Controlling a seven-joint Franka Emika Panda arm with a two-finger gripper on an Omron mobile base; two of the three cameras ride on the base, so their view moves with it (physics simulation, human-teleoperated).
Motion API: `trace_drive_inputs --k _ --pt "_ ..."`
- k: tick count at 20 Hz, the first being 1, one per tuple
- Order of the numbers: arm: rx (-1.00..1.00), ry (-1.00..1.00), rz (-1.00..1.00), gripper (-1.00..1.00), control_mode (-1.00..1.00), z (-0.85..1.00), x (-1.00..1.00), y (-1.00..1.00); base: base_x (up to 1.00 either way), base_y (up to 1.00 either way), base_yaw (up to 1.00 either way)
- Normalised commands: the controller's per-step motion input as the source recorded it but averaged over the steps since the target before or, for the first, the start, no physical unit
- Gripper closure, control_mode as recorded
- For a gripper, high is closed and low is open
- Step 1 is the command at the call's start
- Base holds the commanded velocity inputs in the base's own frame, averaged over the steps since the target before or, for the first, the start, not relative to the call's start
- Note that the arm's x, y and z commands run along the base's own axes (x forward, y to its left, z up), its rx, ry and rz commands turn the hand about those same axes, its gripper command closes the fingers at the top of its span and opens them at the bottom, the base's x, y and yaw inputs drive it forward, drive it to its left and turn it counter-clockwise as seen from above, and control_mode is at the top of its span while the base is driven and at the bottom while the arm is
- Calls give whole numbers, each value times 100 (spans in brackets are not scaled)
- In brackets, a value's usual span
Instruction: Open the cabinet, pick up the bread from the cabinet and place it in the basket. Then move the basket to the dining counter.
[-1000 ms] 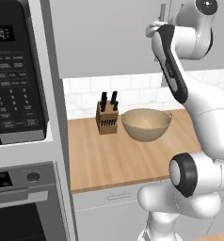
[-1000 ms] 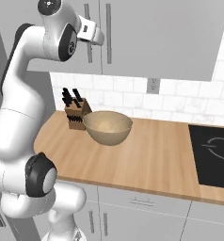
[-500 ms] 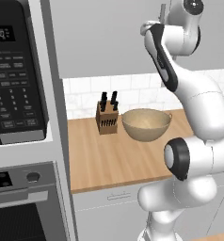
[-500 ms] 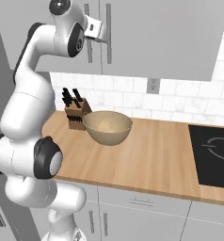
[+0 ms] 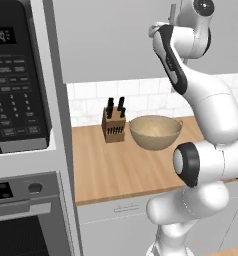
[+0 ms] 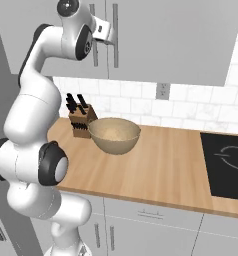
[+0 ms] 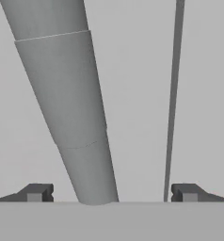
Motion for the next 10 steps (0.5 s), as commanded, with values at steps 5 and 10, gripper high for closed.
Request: trace_drive_inputs --k 5,10 --pt "0 -2 0 100 -100 -7 31 3 0 0 0" --pt "0 -3 0 100 -100 -6 28 2 0 0 0"
